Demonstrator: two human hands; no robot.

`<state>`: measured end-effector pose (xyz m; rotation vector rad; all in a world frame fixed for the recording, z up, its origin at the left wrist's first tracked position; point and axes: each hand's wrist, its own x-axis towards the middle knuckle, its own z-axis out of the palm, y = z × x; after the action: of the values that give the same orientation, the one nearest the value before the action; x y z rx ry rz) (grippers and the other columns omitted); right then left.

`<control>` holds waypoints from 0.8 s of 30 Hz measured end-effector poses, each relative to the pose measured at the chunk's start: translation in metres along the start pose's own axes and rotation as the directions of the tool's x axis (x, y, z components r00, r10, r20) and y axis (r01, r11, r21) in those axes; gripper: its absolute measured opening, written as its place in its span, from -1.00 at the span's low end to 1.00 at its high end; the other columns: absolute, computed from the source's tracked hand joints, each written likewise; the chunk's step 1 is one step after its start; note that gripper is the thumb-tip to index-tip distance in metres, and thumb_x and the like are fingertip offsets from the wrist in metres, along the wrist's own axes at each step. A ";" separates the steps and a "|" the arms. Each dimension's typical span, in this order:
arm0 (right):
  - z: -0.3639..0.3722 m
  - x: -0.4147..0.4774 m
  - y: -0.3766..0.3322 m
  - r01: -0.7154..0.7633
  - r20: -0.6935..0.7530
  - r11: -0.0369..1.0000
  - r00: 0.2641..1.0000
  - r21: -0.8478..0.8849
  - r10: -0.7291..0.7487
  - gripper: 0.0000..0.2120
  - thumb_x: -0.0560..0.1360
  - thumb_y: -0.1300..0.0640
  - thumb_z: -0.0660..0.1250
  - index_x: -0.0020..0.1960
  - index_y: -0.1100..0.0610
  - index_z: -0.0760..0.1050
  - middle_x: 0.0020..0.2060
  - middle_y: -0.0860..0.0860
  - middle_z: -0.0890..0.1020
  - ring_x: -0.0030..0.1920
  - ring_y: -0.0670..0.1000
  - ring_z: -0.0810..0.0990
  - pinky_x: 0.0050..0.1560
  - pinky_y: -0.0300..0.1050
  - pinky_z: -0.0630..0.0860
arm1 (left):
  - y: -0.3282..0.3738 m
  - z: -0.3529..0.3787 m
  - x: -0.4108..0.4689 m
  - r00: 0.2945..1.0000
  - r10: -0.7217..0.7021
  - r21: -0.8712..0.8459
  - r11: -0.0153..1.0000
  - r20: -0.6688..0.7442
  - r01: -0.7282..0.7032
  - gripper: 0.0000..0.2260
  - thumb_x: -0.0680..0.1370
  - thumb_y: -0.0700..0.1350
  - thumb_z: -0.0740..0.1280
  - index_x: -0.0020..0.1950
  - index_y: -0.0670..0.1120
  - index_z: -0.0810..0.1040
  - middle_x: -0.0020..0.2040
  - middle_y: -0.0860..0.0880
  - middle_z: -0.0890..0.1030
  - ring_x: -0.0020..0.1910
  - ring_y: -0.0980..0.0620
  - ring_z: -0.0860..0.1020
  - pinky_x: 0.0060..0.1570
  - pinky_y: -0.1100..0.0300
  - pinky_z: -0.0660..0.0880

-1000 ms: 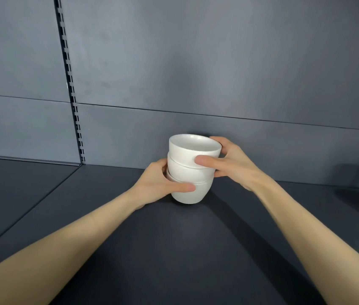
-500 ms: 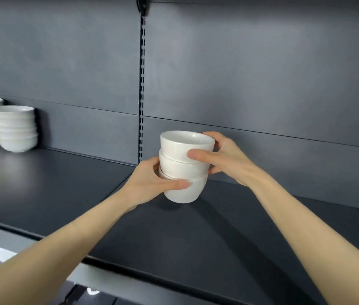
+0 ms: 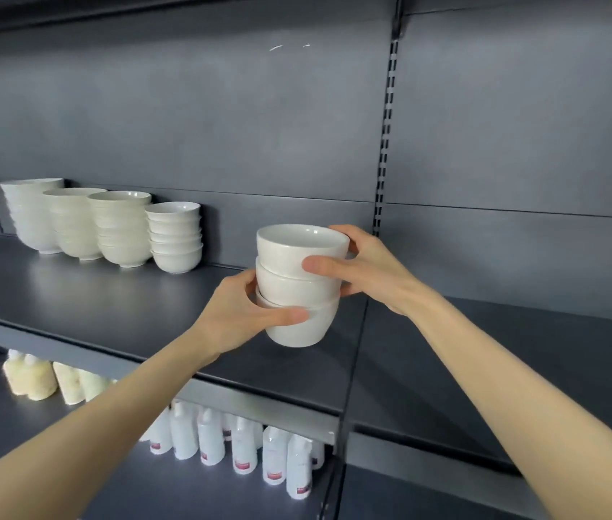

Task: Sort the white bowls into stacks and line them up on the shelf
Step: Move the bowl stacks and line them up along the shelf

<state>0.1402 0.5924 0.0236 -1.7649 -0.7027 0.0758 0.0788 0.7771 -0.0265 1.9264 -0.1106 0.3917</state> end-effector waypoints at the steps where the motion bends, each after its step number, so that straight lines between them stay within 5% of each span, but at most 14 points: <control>1: 0.013 0.006 -0.002 -0.003 0.000 1.000 1.000 0.002 0.003 -0.48 0.35 0.05 0.53 0.24 0.01 0.42 0.03 -0.13 0.59 0.03 -0.14 0.61 -0.04 -0.01 0.65 | -0.006 -0.013 0.000 1.000 -0.003 -0.002 1.000 0.000 0.003 -0.58 0.26 -0.13 0.62 0.04 0.07 0.57 -0.06 0.14 0.69 -0.10 0.24 0.63 -0.22 0.44 0.50; 6: 0.054 0.043 -0.015 -0.010 -0.001 1.000 1.000 -0.009 0.010 -0.47 0.35 0.05 0.52 0.26 0.03 0.41 0.01 -0.14 0.60 -0.01 -0.19 0.61 -0.12 -0.12 0.64 | -0.027 -0.063 0.022 1.000 0.003 -0.014 1.000 0.014 -0.003 -0.58 0.27 -0.14 0.61 0.05 0.05 0.57 -0.04 0.14 0.68 -0.10 0.26 0.63 -0.23 0.46 0.49; 20: 0.111 0.176 0.019 -0.027 -0.031 0.999 0.999 -0.033 0.026 -0.66 0.37 0.08 0.51 0.03 -0.12 0.43 -0.06 -0.15 0.61 -0.04 -0.17 0.61 -0.02 -0.02 0.64 | -0.110 -0.137 0.132 0.998 -0.001 -0.041 0.999 0.069 0.003 -0.39 0.18 0.03 0.63 0.18 0.02 0.55 0.02 0.15 0.68 -0.01 0.24 0.62 -0.15 0.39 0.53; 24: 0.129 0.202 0.027 -0.080 -0.054 0.996 0.995 -0.027 0.079 -0.58 0.38 0.09 0.51 0.16 -0.05 0.42 -0.03 -0.15 0.60 -0.03 -0.18 0.60 -0.09 -0.08 0.64 | -0.134 -0.154 0.156 0.994 -0.016 -0.040 0.999 0.106 0.020 -0.39 0.18 0.05 0.62 0.18 0.00 0.56 0.02 0.14 0.68 -0.01 0.23 0.63 -0.16 0.40 0.52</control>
<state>0.2649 0.7985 0.0182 -1.8161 -0.5978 0.0732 0.2272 0.9863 -0.0439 1.9063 -0.1698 0.2732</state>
